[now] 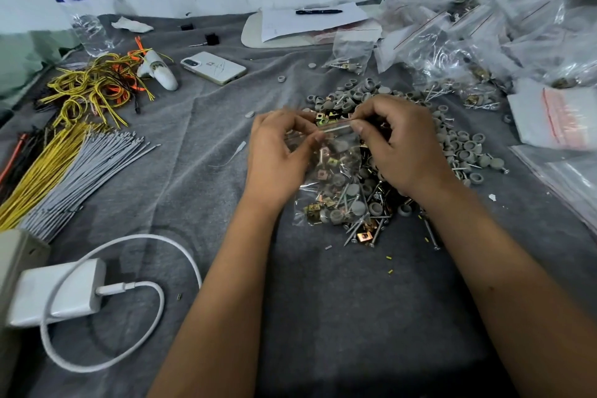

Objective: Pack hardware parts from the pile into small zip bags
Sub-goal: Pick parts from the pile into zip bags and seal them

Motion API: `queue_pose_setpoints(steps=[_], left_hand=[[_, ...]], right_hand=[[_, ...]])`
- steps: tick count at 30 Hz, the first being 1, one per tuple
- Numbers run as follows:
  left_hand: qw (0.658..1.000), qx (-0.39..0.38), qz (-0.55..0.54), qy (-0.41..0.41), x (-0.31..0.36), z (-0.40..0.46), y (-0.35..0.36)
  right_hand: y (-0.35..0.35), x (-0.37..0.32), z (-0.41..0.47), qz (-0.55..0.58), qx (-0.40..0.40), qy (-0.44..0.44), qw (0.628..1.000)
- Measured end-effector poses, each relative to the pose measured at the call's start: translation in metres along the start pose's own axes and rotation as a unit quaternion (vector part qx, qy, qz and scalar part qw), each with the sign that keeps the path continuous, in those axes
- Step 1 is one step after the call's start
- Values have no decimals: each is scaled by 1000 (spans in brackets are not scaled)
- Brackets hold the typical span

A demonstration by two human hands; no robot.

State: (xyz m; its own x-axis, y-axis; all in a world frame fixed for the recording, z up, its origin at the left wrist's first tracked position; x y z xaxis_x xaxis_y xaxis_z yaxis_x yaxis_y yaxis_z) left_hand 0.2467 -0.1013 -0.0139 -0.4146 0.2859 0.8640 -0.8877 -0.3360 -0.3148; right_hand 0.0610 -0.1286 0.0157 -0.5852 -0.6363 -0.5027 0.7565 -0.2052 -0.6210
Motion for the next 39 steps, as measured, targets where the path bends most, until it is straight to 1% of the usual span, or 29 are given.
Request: queue_pose_setpoints(steps=[2, 7, 9, 11, 13, 15, 19, 24, 28, 35, 39], left_hand=[[999, -1, -39, -13, -3, 0, 0], [999, 11, 16, 40, 4, -1, -1], [999, 18, -36, 15, 0, -2, -1], [992, 26, -119, -42, -9, -3, -1], [981, 37, -173, -81, -17, -3, -2], [967, 44, -232, -101, -22, -3, -2], [950, 51, -289, -104, -21, -2, -2], [946, 22, -312, -86, -16, -1, 0], [943, 43, -311, -110, -18, -3, -2], [931, 62, -332, -136, -21, -4, -3], [932, 50, -338, -124, -15, -5, -3]], right_hand=[[0, 1, -1, 4, -1, 13, 1000], [3, 2, -2, 44, -28, 34, 998], [3, 3, -1, 46, -24, 40, 998], [3, 7, -1, 44, -13, 51, 998], [2, 11, -1, 52, -5, 65, 997], [3, 14, -1, 66, -3, 79, 995], [4, 13, -2, 87, -6, 79, 993], [7, 11, -2, 88, -23, 65, 994], [4, 11, -1, 107, -4, 69, 992], [4, 12, -2, 110, 1, 79, 991], [4, 10, -1, 109, -2, 80, 991]])
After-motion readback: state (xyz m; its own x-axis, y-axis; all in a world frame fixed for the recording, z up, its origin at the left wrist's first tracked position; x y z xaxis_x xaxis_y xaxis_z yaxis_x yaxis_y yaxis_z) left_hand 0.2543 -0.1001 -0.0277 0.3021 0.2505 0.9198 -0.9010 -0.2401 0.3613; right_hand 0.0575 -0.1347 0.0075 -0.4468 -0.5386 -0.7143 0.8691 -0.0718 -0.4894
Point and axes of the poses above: each hand's wrist, its own z-axis towards the middle knuckle, its own y-axis out of the palm, x = y × z, the point moved 5 cm from there along z, towards the middle knuckle, and after that the axes turned 5 degrees about -z, right-handed, at the moved point
